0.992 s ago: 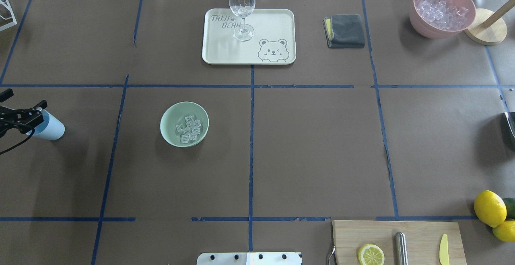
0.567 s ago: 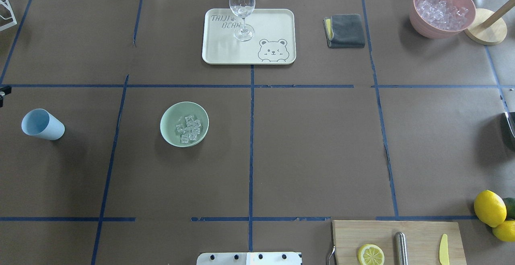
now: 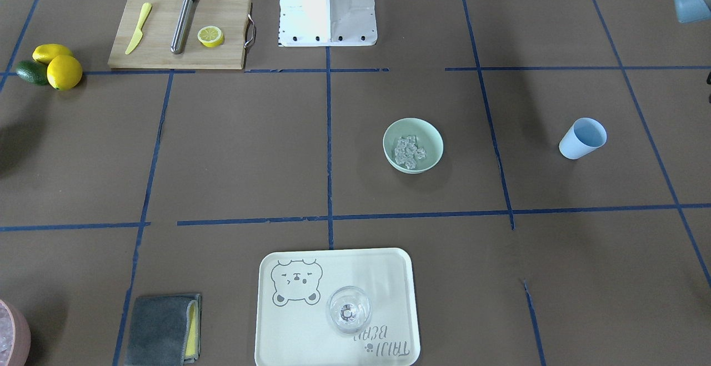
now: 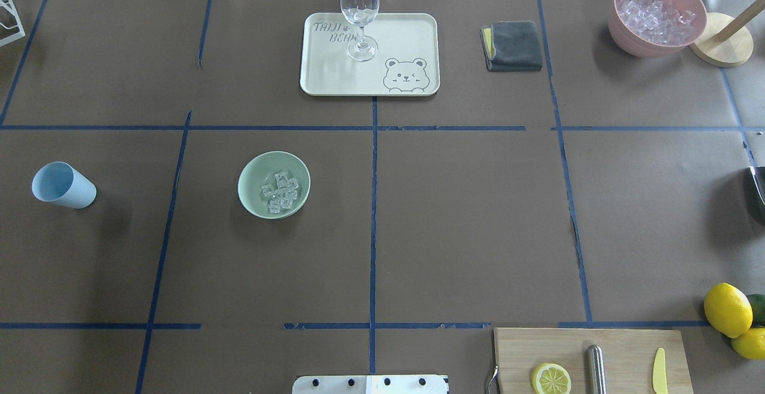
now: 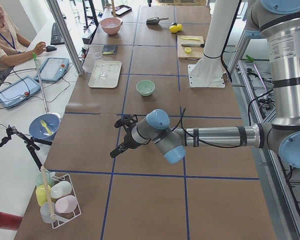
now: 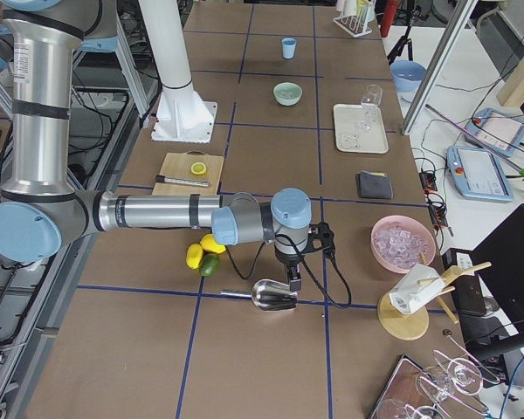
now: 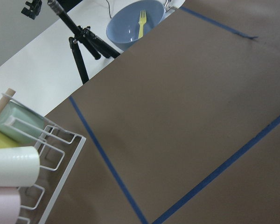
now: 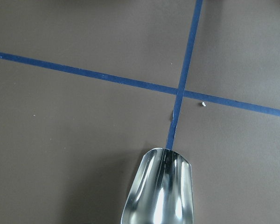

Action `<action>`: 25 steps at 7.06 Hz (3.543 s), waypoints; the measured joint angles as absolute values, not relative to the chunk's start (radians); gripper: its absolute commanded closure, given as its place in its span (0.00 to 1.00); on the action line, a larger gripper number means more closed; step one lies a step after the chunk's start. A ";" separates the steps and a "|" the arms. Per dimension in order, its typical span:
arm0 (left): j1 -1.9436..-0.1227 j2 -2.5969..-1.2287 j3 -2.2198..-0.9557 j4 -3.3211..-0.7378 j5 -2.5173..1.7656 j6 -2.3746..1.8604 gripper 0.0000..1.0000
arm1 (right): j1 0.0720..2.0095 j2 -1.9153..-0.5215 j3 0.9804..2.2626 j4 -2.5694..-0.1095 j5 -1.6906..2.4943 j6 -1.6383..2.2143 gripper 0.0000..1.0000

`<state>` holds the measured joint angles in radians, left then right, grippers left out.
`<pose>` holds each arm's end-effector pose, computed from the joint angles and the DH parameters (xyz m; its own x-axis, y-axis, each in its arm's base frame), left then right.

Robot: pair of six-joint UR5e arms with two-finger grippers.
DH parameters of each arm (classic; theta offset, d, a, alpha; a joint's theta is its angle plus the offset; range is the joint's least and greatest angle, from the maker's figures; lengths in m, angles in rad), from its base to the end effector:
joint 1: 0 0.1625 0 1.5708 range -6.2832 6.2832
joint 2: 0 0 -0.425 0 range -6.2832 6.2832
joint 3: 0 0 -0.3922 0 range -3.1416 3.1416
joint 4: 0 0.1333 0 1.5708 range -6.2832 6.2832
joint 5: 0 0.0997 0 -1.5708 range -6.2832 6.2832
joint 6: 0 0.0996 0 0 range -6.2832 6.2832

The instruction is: Pour ice into bowl

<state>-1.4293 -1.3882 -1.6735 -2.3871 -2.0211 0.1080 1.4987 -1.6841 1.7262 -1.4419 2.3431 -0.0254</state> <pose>-0.0259 -0.4561 0.6112 0.8339 0.4930 -0.2482 -0.1955 0.6843 0.7025 0.0309 -0.4576 0.6216 0.7039 -0.1949 0.6831 0.0889 0.9782 0.1876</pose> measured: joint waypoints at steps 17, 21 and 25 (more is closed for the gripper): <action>-1.621 -1.531 -1.694 -1.508 -2.266 0.167 0.00 | 0.609 -0.656 1.480 -1.449 1.927 1.251 0.00; -1.617 -1.530 -1.691 -1.530 -2.267 0.167 0.00 | 0.443 -0.485 1.131 -1.298 1.716 1.318 0.89; -1.615 -1.529 -1.688 -1.534 -2.269 0.168 0.00 | 0.418 -0.488 1.110 -1.277 1.711 1.324 1.00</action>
